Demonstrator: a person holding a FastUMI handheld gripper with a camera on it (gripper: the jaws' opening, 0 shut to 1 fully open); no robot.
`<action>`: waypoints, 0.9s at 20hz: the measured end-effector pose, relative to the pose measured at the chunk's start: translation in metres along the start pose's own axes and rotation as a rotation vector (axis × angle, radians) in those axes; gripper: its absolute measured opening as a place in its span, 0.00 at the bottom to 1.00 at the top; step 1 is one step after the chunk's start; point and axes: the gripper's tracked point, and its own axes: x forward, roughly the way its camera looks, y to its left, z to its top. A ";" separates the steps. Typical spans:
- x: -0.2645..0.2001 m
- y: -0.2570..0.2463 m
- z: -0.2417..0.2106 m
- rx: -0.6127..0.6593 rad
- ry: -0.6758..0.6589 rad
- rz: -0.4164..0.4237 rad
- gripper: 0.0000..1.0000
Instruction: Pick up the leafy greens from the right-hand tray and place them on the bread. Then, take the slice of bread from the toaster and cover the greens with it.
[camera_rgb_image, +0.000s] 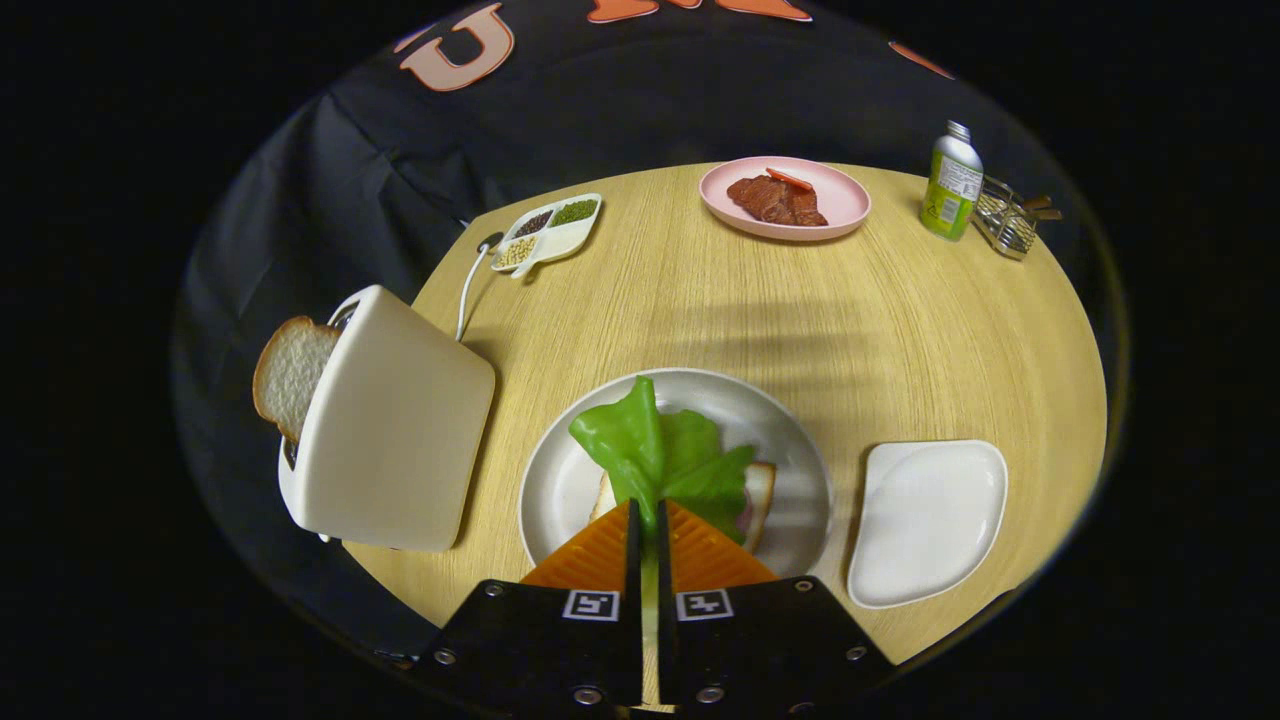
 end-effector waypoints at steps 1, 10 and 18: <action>0.005 0.002 -0.003 -0.022 0.009 -0.014 0.10; -0.015 0.027 0.024 -0.095 -0.098 -0.045 0.42; -0.088 0.095 0.071 -0.057 -0.171 0.037 0.84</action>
